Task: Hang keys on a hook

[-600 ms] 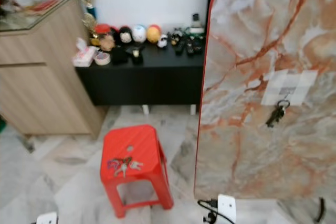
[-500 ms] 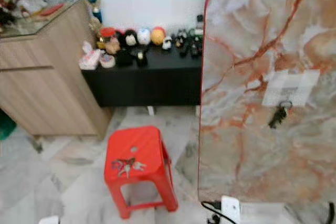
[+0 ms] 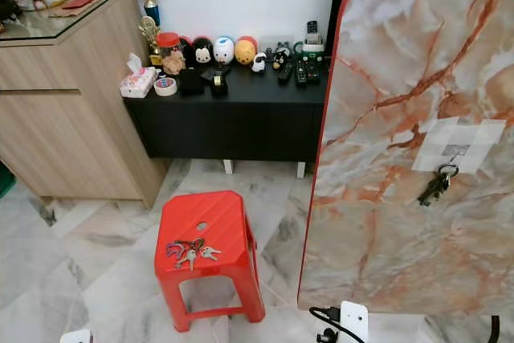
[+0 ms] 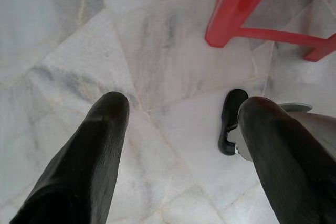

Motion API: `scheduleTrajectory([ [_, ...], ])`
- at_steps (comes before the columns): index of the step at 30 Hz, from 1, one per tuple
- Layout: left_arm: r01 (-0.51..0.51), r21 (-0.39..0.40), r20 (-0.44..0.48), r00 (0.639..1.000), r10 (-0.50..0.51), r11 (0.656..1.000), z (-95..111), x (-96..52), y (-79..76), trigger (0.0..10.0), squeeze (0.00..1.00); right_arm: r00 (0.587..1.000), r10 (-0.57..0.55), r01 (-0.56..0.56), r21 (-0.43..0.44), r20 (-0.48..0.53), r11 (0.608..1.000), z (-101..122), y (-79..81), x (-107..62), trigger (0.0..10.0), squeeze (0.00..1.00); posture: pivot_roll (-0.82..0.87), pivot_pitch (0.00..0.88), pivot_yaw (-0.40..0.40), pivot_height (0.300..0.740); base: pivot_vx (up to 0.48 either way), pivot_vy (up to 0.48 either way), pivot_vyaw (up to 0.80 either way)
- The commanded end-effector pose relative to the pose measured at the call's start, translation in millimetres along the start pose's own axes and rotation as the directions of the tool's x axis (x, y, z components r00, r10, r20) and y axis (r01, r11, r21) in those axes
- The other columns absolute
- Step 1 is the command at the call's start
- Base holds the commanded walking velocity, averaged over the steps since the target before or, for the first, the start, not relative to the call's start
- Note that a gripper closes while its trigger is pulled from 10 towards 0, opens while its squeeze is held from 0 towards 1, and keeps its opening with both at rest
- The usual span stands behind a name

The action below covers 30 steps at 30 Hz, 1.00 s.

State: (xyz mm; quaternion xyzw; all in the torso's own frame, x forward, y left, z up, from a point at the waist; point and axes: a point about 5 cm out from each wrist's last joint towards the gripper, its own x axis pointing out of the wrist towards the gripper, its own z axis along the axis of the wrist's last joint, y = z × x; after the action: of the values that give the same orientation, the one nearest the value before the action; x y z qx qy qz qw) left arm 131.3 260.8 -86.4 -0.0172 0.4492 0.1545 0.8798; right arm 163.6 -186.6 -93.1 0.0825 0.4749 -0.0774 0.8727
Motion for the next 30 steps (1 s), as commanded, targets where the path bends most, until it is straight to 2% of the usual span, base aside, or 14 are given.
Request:
scheduleTrajectory([
  [1, -0.021, 0.006, -0.022, 1.000, 0.021, 1.000, -1.9, -0.4, 4.7, 10.0, 0.00, 1.000, 0.003, -0.003, -0.012, -0.008, 1.000, 0.4, -2.5, -0.1, 10.0, 0.00, 0.09, 0.000, 0.026, 0.740, 0.000, 0.000, 0.00],
  [4, -0.016, 0.010, -0.024, 1.000, 0.016, 1.000, -2.0, 0.0, 1.1, 10.0, 0.00, 1.000, -0.023, 0.023, -0.003, -0.016, 1.000, -1.7, -8.4, -0.9, 10.0, 0.00, 0.09, 0.000, 0.031, 0.740, 0.000, 0.000, 0.00],
  [6, -0.010, 0.018, -0.035, 0.999, 0.010, 1.000, -3.6, 0.2, -2.3, 10.0, 0.00, 0.998, -0.068, 0.069, 0.073, -0.017, 0.995, -3.5, -14.8, -1.8, 10.0, 0.00, 0.08, 0.000, 0.038, 0.740, 0.000, 0.000, 0.00],
  [10, -0.004, 0.025, -0.039, 0.999, 0.005, 1.000, -3.9, 0.4, -5.0, 10.0, 0.00, 0.998, -0.067, 0.067, 0.055, -0.010, 0.996, -3.9, -16.0, -2.2, 10.0, 0.00, 0.06, 0.000, 0.031, 0.740, 0.000, 0.194, 0.00],
  [16, -0.004, 0.010, -0.029, 1.000, 0.004, 1.000, -1.7, 0.8, -5.1, 10.0, 0.00, 0.998, -0.059, 0.059, 0.047, -0.005, 0.997, -3.7, -13.8, -2.0, 10.0, 0.00, 0.03, 0.000, 0.035, 0.740, 0.000, 0.259, 0.73],
  [21, 0.010, 0.022, -0.028, 1.000, -0.009, 1.000, 0.9, 1.6, -5.4, 10.0, 0.00, 0.998, -0.070, 0.069, 0.086, 0.005, 0.994, 2.0, -11.0, -0.6, 10.0, 0.00, 0.02, 0.000, 0.035, 0.740, 0.000, 0.277, 0.14],
  [26, -0.016, 0.005, -0.019, 1.000, 0.016, 1.000, 2.8, 1.8, -1.7, 10.0, 0.00, 0.999, -0.044, 0.045, 0.038, -0.020, 0.998, -2.0, -2.1, 0.0, 10.0, 0.00, 0.08, 0.000, -0.029, 0.740, 0.000, 0.318, 0.00],
  [30, -0.024, 0.004, -0.029, 0.999, 0.024, 1.000, 1.6, 1.5, 0.0, 10.0, 0.00, 0.999, -0.028, 0.028, 0.009, -0.028, 1.000, -3.9, 2.7, 0.1, 10.0, 0.00, 0.08, 0.000, -0.027, 0.740, 0.000, 0.358, 0.00],
])
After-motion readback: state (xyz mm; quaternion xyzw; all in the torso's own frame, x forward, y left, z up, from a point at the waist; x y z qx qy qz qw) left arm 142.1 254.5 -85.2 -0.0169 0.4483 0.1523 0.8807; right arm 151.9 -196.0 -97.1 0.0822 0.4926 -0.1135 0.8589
